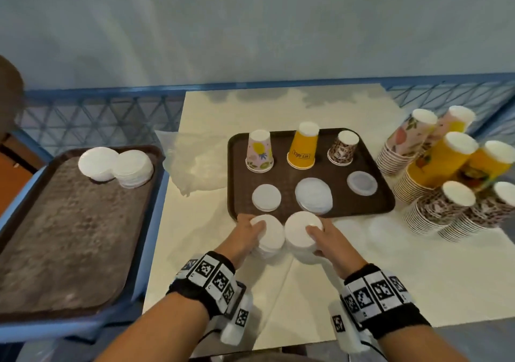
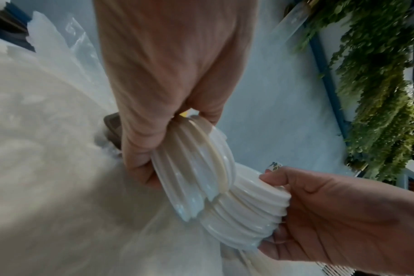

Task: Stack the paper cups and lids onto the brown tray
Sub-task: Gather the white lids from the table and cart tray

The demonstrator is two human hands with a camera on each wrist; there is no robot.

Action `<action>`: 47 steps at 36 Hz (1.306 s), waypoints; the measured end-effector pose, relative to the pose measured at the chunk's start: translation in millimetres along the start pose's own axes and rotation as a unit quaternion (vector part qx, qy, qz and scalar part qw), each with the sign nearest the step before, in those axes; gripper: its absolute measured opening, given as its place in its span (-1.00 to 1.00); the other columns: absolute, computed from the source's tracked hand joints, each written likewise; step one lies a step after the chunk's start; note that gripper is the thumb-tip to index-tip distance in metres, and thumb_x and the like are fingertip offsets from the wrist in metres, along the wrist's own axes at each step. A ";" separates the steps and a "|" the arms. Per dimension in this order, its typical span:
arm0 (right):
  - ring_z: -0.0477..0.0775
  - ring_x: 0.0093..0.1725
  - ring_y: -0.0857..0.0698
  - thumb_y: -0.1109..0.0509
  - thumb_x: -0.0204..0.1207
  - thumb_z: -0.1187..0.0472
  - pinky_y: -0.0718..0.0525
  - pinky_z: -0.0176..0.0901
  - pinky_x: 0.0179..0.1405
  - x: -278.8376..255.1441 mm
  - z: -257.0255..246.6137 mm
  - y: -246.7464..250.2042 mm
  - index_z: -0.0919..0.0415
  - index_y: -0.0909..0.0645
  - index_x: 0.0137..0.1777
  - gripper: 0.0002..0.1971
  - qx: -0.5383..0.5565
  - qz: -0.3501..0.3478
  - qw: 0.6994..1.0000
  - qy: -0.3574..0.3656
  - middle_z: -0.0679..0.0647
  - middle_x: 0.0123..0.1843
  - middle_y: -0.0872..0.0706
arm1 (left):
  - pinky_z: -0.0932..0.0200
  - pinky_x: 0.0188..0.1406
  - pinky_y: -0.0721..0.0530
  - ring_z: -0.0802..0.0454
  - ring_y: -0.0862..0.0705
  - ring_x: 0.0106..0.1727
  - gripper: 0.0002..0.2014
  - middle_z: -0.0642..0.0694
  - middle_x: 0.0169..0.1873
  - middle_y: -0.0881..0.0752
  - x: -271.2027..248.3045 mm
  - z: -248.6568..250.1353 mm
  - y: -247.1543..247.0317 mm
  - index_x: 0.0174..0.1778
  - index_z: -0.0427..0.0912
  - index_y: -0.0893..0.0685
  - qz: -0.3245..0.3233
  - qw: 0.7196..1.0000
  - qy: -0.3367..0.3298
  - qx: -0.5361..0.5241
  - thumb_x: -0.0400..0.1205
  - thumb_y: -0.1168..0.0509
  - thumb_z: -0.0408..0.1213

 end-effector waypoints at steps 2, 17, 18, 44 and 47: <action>0.21 0.32 -0.55 -0.24 0.61 0.12 -0.60 0.16 0.26 2.7 4.2 3.0 0.17 -0.36 0.46 -0.57 -0.008 -0.014 1.000 0.004 0.18 0.37 -0.56 | 0.06 0.00 -0.60 -0.08 -0.53 0.14 -0.70 -0.15 0.11 -0.50 -0.3 -6.1 -5.3 0.32 -0.23 -0.26 0.008 1.000 0.001 0.004 0.72 -0.10 -0.22; 0.23 0.39 -0.53 -0.27 0.60 0.23 -0.44 -0.08 0.34 17.5 0.7 7.7 0.32 -0.35 0.46 -0.56 -0.216 -0.020 0.972 0.089 0.26 0.41 -0.56 | -0.16 0.34 -0.55 -0.18 -0.58 0.22 -0.82 -0.19 0.11 -0.62 -5.0 -12.0 -10.2 0.12 -0.28 -0.58 0.183 0.977 -0.050 0.097 0.63 -0.27 -0.31; 0.23 0.38 -0.53 -0.29 0.59 0.24 -0.45 -0.08 0.32 18.5 -0.2 8.2 0.31 -0.35 0.45 -0.55 -0.220 -0.015 0.971 0.092 0.26 0.40 -0.56 | -0.21 0.33 -0.55 -0.23 -0.58 0.25 -0.82 -0.25 0.13 -0.63 -2.7 -13.6 -9.7 0.09 -0.29 -0.62 0.189 0.974 -0.048 0.112 0.61 -0.28 -0.32; -0.17 0.28 -0.48 -0.39 0.50 0.36 -0.40 -0.37 0.21 -12.3 -123.9 -59.0 0.14 -0.36 0.45 -0.47 -0.179 0.014 0.934 0.310 0.09 0.39 -0.44 | 0.30 0.09 -0.31 -0.12 -0.48 0.26 -0.74 -0.20 0.16 -0.58 -8.6 18.4 98.4 0.21 -0.29 -0.55 0.288 0.922 -0.138 0.221 0.67 -0.22 -0.24; -0.23 0.25 -0.42 -0.38 0.52 0.33 -0.36 -0.41 0.23 -11.0 -155.7 -103.7 0.15 -0.34 0.46 -0.47 -0.183 -0.011 0.919 0.349 0.08 0.40 -0.44 | 0.19 0.15 -0.35 -0.22 -0.52 0.24 -0.75 -0.28 0.13 -0.60 -8.4 28.4 156.5 0.17 -0.34 -0.57 0.328 0.908 -0.133 0.227 0.66 -0.23 -0.27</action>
Point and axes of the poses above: each hand's wrist, its own x-axis towards the middle knuckle, its own y-axis out of the back of the hand, z = x × y, the point moved 6 cm from there along x, towards the middle knuckle
